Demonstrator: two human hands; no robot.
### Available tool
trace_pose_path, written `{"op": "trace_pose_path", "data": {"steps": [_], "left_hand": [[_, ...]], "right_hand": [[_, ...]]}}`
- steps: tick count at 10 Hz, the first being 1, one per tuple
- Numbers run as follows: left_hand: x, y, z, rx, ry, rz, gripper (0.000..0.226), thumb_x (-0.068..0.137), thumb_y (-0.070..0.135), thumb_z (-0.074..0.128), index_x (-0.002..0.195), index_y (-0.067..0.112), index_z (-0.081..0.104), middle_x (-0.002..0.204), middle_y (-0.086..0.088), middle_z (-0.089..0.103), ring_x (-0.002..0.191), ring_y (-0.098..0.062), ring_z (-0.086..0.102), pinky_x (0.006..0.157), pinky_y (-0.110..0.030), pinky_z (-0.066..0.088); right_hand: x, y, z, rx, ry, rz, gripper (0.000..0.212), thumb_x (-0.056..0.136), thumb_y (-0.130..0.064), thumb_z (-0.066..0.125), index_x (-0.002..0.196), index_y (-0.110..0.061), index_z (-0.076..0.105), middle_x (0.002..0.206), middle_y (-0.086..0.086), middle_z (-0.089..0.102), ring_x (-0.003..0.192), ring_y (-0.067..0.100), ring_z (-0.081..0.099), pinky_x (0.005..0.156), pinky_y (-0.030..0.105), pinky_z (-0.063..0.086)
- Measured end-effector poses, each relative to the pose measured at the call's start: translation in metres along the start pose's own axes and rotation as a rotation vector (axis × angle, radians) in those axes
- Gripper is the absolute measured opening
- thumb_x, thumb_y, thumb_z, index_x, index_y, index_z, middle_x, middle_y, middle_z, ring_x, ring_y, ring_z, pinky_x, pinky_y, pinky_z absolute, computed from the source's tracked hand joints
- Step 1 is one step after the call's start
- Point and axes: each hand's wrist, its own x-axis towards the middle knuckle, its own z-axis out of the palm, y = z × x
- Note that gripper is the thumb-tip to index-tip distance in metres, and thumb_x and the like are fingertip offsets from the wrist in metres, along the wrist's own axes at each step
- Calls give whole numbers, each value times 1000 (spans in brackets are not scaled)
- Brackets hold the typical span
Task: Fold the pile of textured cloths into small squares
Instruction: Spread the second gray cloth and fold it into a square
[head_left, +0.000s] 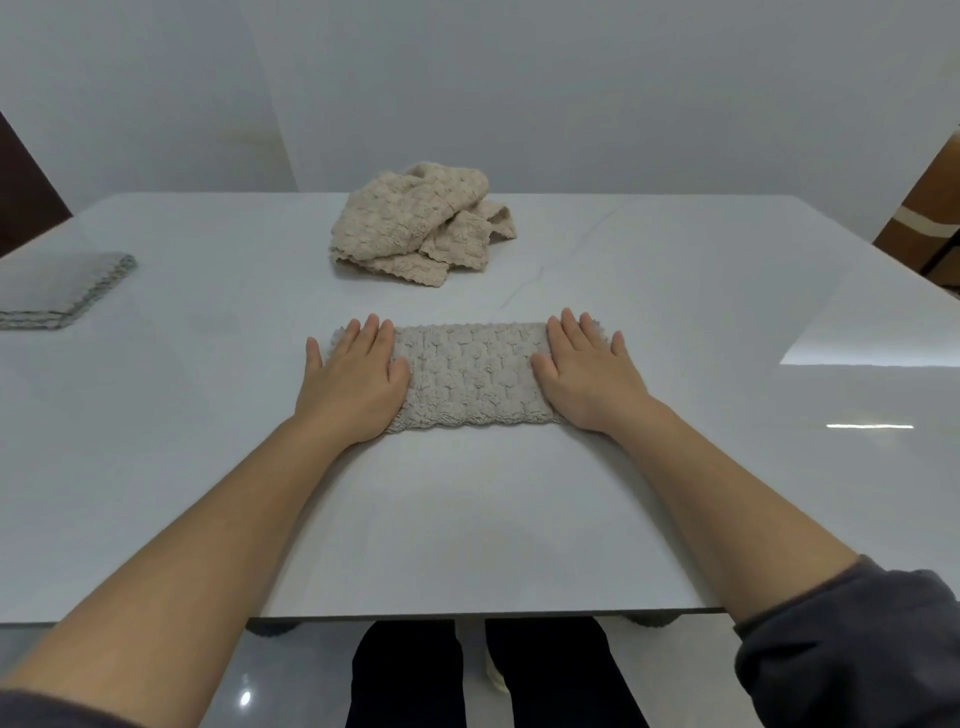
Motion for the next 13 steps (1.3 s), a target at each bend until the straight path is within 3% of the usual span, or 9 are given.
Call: {"op": "trace_pose_path", "data": {"steps": [1,2,3,4,11,13], "left_hand": [[0,6,-7,69,-27,-29,59,101,37,12,155,16,0,163,-1,-7,149,-17,-7,118,-53,-9],[2,33,-16,113,74,-3,61,101,34,14,155,12,-3,162,-7,-10,149,-21,-10,118,-52,-9],[5,83,-13,42,96,124,61,101,33,16,154,10,-2,163,-6,-8,149,-19,-9,119,-50,-9],[7,114,4,-19,14,185,60,101,33,15,155,12,1,163,-3,-6,149,-16,-8,119,-48,-8],[-4,18,5,-26,29,28,60,102,39,14,155,13,2,163,-2,-3,149,-15,-4,120,-40,-4],[-5,-1,1,-13,-13,-37,61,102,40,13,155,14,0,163,-2,-7,149,-18,-8,120,-45,-3]], "right_hand": [[-1,0,2,-14,20,4,63,102,-44,13,156,-12,1,164,5,-4,150,21,-7,121,48,-3],[0,-2,4,-19,28,4,63,102,-43,13,156,-12,1,164,5,-4,150,22,-7,121,48,-3],[0,-1,3,-22,28,6,63,102,-43,13,156,-11,2,164,6,-3,150,22,-6,121,48,-2],[-1,-2,3,-25,26,6,62,103,-42,14,156,-11,3,164,6,-3,150,22,-5,120,49,-1],[-2,-2,0,-4,19,4,63,102,-42,15,156,-13,2,164,4,-3,150,20,-6,120,51,-2],[-2,-1,0,-13,3,-1,62,102,-42,14,156,-13,2,164,3,-3,150,21,-6,120,52,-3]]}}
